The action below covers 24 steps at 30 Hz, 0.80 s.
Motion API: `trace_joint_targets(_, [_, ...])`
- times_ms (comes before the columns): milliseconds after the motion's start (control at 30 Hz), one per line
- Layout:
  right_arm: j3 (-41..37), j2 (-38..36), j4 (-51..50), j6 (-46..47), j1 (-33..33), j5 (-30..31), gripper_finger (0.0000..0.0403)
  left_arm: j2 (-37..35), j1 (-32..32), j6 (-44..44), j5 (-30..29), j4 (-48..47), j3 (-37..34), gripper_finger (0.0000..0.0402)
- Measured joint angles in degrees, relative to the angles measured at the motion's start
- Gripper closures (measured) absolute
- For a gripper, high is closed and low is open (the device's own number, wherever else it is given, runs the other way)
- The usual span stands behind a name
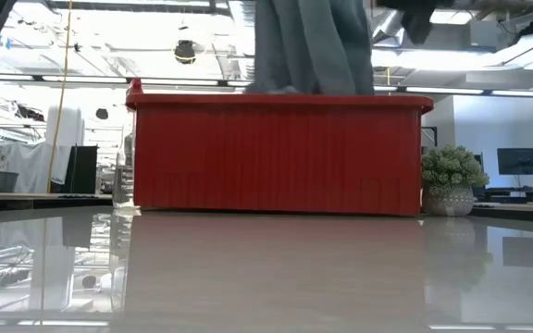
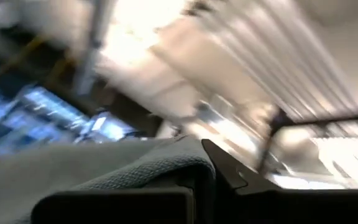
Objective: Fold Laundry from Bin
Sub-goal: Remove the light blue pants from the red laundry bin
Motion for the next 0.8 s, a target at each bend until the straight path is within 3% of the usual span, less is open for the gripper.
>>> trace_joint_targets(267, [0.0,-9.7,10.7,-4.5,-0.8,0.0,0.0337,-0.5,-4.4,9.3,7.1,-12.2,18.6,0.0401])
trace_joint_targets(367, [0.0,-12.7,15.4,-5.8,-1.5,0.0,0.0337,-3.7,-6.5,11.5,10.0,-11.6,15.8,0.0401])
trace_joint_targets(500, [0.0,-16.3,19.8,-7.4,-2.2,0.1,0.0337,-5.3,-10.9,10.2,18.8,-12.5,15.7,0.0401])
trace_joint_targets(633, [0.0,-18.7,21.0,-10.2,-2.6,0.1,0.0337,-5.4,-19.1,10.5,28.8,-14.1,15.7,0.0401])
trace_joint_targets(733, [0.0,-19.2,21.0,-11.2,-2.8,0.1,0.0337,-5.5,-26.3,16.2,34.1,-24.7,15.7,0.0401])
trace_joint_targets(800, [0.0,-19.1,20.7,-11.2,-2.8,0.1,0.0337,-5.6,-30.1,24.0,34.4,-38.9,15.8,0.0401])
